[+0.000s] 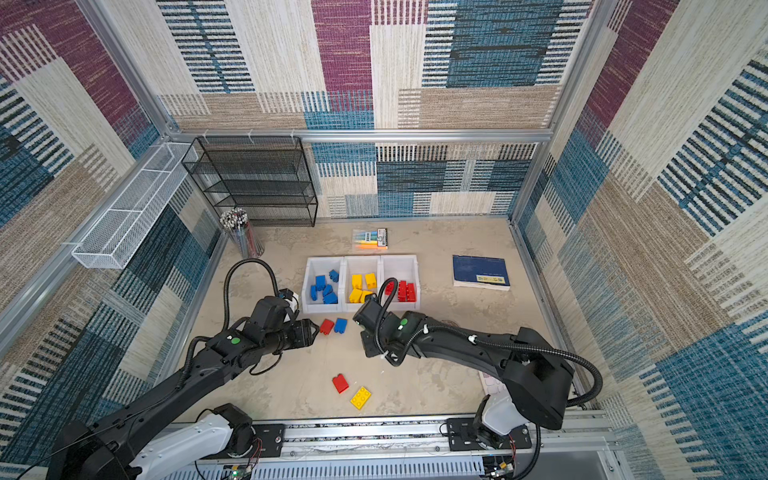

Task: Sort the legos into containers by color
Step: 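Carry the yellow brick into the middle compartment and release, then grasp a yellow 2x2 brick with the left gripper while the right withdraws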

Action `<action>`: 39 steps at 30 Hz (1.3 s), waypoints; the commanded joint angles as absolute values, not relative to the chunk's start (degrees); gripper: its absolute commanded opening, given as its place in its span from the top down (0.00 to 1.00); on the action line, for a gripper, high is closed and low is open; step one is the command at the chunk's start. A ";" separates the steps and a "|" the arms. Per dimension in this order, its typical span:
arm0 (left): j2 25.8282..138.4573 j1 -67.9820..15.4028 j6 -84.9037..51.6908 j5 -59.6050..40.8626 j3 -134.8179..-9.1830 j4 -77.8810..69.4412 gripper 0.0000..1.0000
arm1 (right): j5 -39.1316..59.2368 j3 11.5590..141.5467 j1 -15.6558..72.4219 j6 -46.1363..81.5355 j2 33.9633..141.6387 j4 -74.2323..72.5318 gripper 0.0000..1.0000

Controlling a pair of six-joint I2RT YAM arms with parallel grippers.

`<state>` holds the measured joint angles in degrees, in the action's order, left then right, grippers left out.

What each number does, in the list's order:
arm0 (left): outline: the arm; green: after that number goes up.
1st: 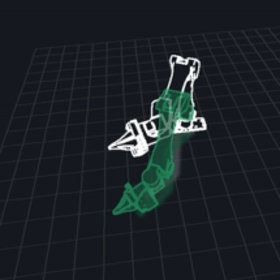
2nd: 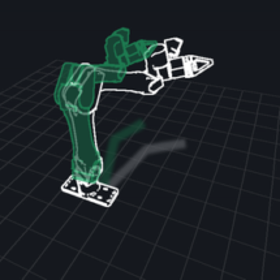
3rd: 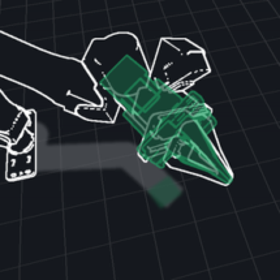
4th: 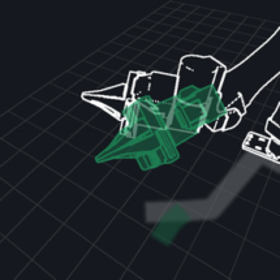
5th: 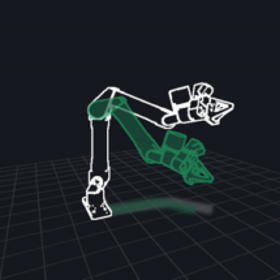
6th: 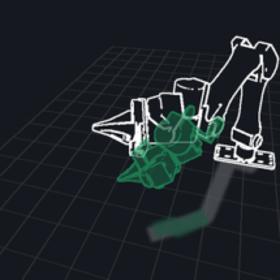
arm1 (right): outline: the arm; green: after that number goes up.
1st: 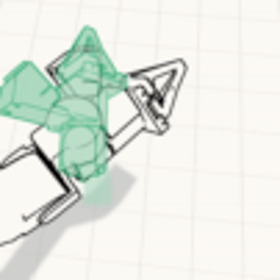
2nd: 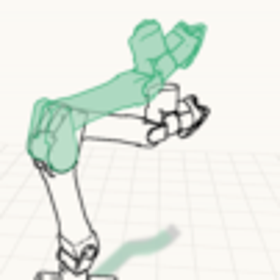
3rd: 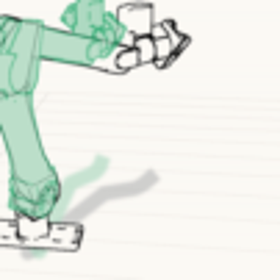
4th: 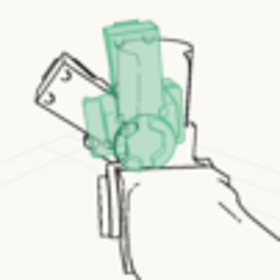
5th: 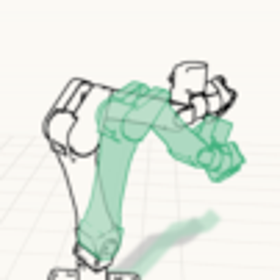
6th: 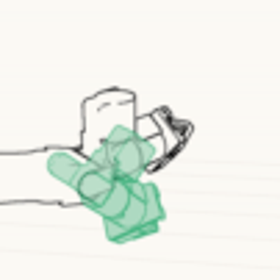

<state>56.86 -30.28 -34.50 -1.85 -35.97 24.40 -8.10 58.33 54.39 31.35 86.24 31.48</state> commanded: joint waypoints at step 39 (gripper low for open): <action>54.06 -39.90 -31.20 -4.98 -34.63 28.36 0.40 | -8.45 75.53 37.73 21.32 95.47 24.13 0.39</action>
<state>53.32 -37.26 -34.30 -5.52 -33.52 27.97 -7.53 77.80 38.46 19.20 99.85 25.23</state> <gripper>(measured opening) 0.597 0.612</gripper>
